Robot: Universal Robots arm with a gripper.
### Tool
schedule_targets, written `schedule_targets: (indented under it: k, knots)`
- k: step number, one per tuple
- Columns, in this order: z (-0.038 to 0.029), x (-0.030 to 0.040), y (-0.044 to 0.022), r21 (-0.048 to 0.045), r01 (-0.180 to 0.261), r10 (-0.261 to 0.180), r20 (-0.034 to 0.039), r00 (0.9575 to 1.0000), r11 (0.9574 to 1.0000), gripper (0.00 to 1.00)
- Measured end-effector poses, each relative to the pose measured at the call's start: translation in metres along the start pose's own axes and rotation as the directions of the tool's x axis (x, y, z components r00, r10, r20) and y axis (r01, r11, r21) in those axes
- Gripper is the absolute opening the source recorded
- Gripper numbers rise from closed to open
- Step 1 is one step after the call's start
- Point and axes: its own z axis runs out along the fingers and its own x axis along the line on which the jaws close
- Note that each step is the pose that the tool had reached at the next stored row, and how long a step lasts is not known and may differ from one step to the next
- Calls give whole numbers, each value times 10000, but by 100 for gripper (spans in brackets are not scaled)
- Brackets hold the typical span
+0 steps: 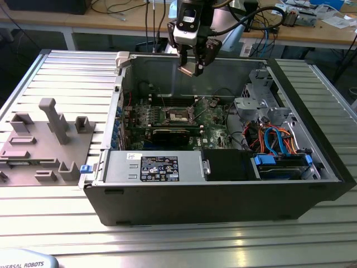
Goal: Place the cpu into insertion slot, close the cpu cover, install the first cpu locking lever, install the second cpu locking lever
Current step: 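Place the cpu into insertion slot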
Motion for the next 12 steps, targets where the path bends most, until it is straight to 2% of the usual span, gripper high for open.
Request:
schedule_targets:
  k: [12]
  knots:
    - [0, 0, 0, -2, -115, 115, 11, 9999, 9999, 54]
